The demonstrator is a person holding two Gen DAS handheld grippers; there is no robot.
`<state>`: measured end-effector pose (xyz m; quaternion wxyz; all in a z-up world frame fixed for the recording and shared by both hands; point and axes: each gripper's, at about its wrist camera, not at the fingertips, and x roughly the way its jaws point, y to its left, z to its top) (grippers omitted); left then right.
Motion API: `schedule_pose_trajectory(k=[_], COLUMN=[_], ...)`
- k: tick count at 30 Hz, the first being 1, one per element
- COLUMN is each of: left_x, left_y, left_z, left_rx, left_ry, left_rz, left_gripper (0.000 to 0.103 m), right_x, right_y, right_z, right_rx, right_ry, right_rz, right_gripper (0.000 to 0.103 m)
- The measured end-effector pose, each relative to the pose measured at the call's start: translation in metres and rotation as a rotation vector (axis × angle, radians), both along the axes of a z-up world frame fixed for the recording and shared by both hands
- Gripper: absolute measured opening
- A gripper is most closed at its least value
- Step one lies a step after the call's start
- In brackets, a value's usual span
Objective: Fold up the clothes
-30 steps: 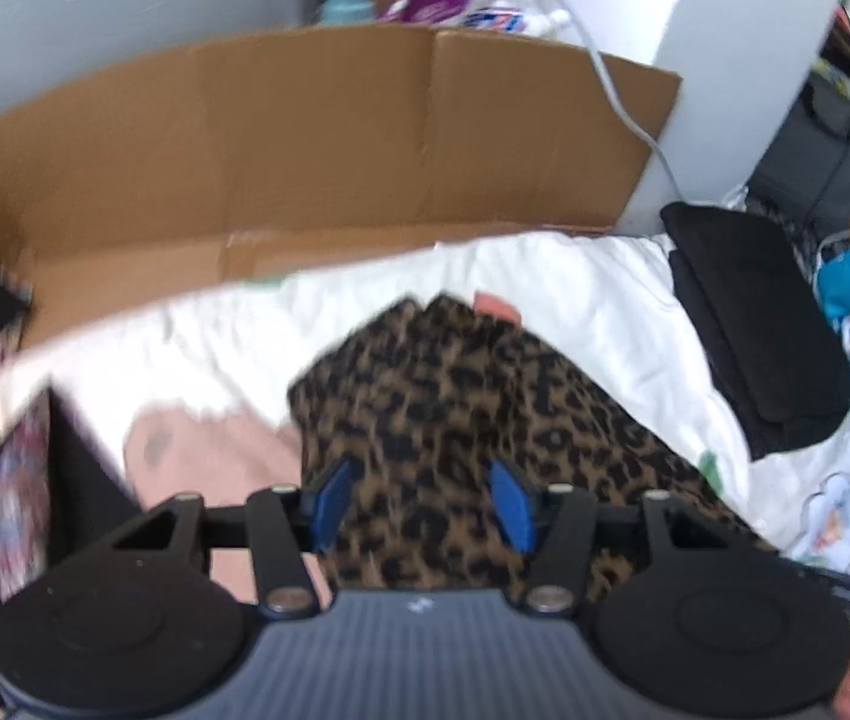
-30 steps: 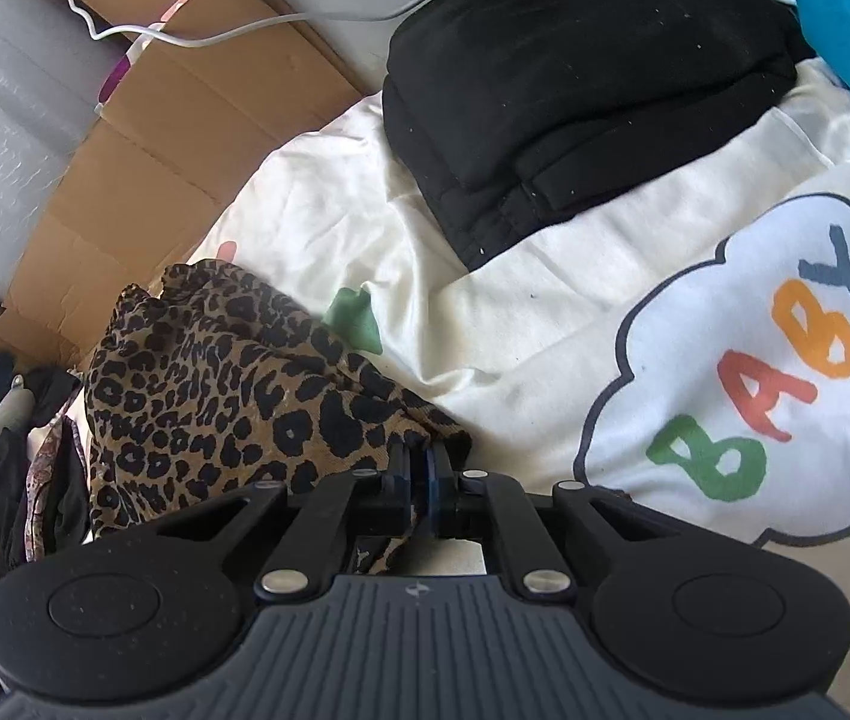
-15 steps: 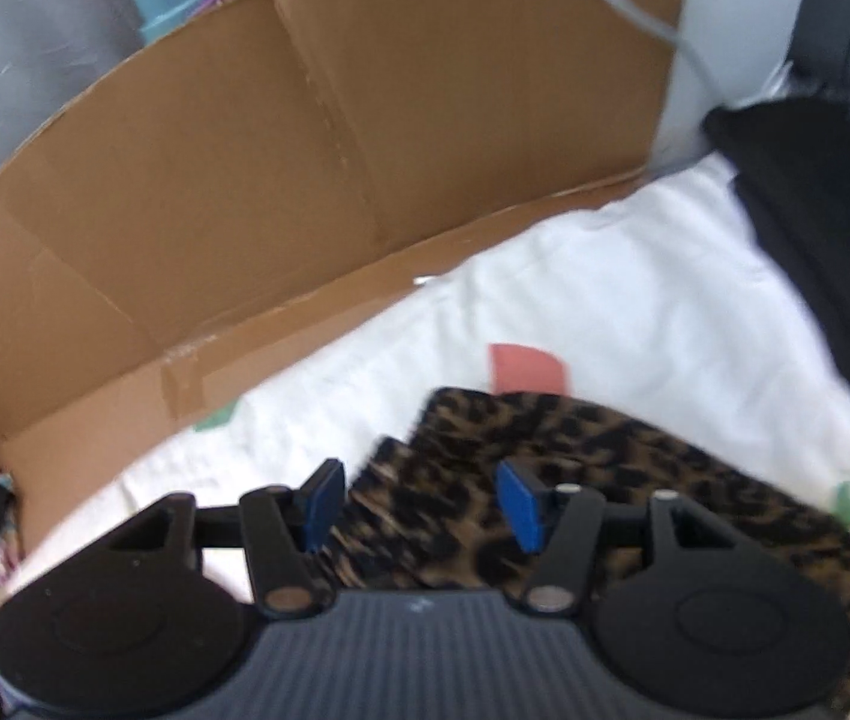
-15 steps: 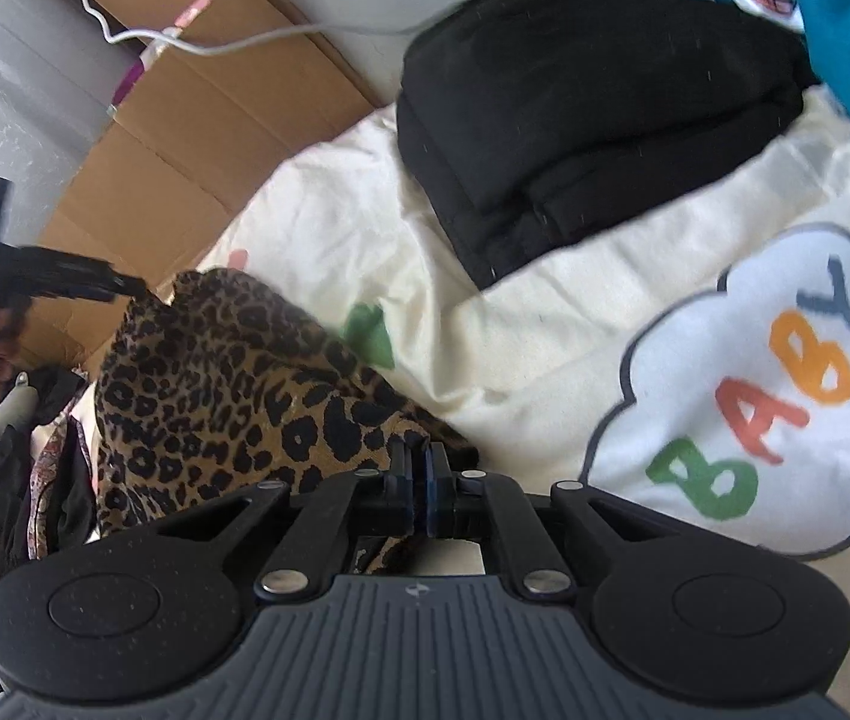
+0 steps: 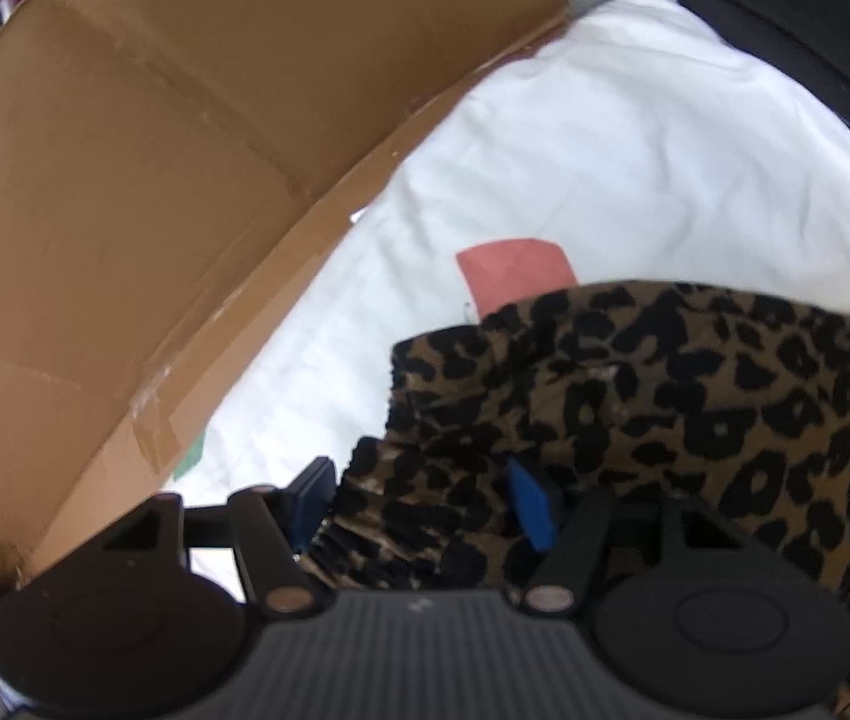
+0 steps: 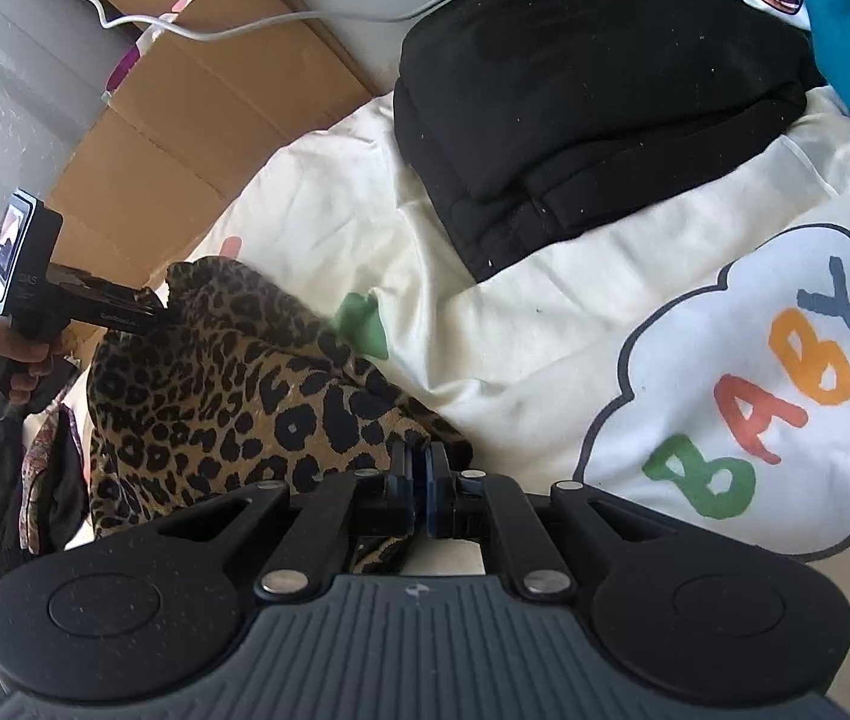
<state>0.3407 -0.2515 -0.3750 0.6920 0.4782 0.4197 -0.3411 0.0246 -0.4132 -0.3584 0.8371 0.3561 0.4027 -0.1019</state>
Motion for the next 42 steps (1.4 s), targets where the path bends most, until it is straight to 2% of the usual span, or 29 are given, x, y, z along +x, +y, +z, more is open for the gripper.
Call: schedule_pose_trajectory(k=[3,8,10,12,16,20,24,30,40,42], left_x=[0.000,0.002,0.004,0.004,-0.009,-0.009,-0.010,-0.013,-0.006,-0.007], left_y=[-0.001,-0.001,0.001,0.005,0.012,0.015,0.008,-0.013,-0.018,-0.019], left_z=[0.000,0.000,0.002,0.008,0.028,0.059,0.071,0.051,0.007,0.001], left_rx=[0.011,0.028,-0.002,-0.025,-0.030,-0.118,-0.176,-0.214,-0.303,-0.297], left_ry=[-0.016,0.000,0.042,0.052,0.017,0.013,0.004,-0.017,-0.019,-0.028], left_rz=[-0.010,-0.043,-0.027,-0.009,-0.083,-0.082,-0.087,-0.082,0.018,0.018], left_gripper=[0.076,0.076,0.060,0.055,0.050,0.048,0.048,0.048,0.048,0.050], right_x=[0.000,0.000,0.000,0.001,0.001,-0.004,-0.008,-0.010,-0.009,-0.009], right_y=[0.000,0.000,0.001,-0.001,-0.002,-0.002,-0.002,-0.007,-0.006,-0.005], right_z=[0.000,-0.001,-0.002,-0.003,0.001,0.006,0.003,-0.003,0.000,-0.001], right_rx=[-0.005,-0.007,-0.011,-0.006,0.000,0.001,0.000,-0.001,-0.063,-0.074], right_ry=[-0.001,0.002,0.007,0.007,-0.010,-0.021,-0.003,0.020,0.047,0.060], right_rz=[0.005,0.005,0.007,0.001,-0.023,-0.041,-0.047,-0.050,-0.056,-0.059], right_gripper=[0.002,0.002,0.002,0.002,0.002,0.002,0.002,0.002,0.002,0.002])
